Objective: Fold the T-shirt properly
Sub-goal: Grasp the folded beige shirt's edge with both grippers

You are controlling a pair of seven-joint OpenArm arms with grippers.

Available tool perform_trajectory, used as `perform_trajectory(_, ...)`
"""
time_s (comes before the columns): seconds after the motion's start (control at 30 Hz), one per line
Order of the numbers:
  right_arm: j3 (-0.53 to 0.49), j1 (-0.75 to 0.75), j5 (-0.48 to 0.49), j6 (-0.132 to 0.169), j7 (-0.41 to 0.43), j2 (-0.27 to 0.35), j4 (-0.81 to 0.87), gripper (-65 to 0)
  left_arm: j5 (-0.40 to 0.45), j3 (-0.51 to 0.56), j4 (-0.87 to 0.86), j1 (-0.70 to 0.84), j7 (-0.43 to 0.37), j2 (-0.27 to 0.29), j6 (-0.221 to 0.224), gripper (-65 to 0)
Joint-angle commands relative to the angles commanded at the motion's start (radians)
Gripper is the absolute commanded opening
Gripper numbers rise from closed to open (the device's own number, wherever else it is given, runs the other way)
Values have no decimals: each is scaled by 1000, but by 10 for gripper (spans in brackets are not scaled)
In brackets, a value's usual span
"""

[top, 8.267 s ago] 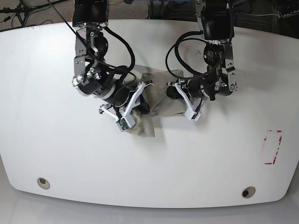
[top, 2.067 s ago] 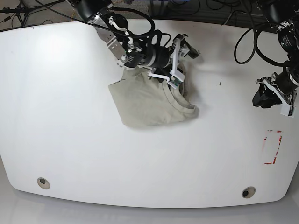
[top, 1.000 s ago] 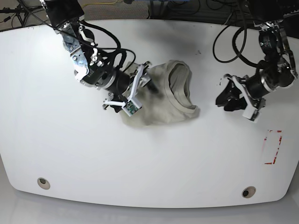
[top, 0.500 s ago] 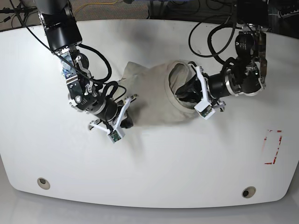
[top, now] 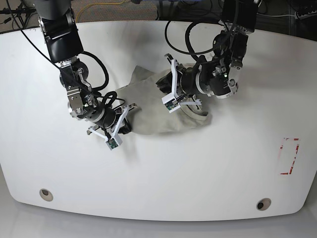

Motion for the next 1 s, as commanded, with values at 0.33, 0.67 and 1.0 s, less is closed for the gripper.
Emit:
perform_trajectory(0.33,2,-98,0,-5,72,-2,0,-640,-2,-2,-120,-80,0,-44,0,-575)
perform_trajectory(0.67,124,-273,2,-5,71,-11,120,-639,3,2,-173,-150,2,-121,-44,-574)
perform_trajectory(1.0,180,-287,2,-6,-74,-34,328,-637,-2,-3,-6,-164,14,-212,-44,-574)
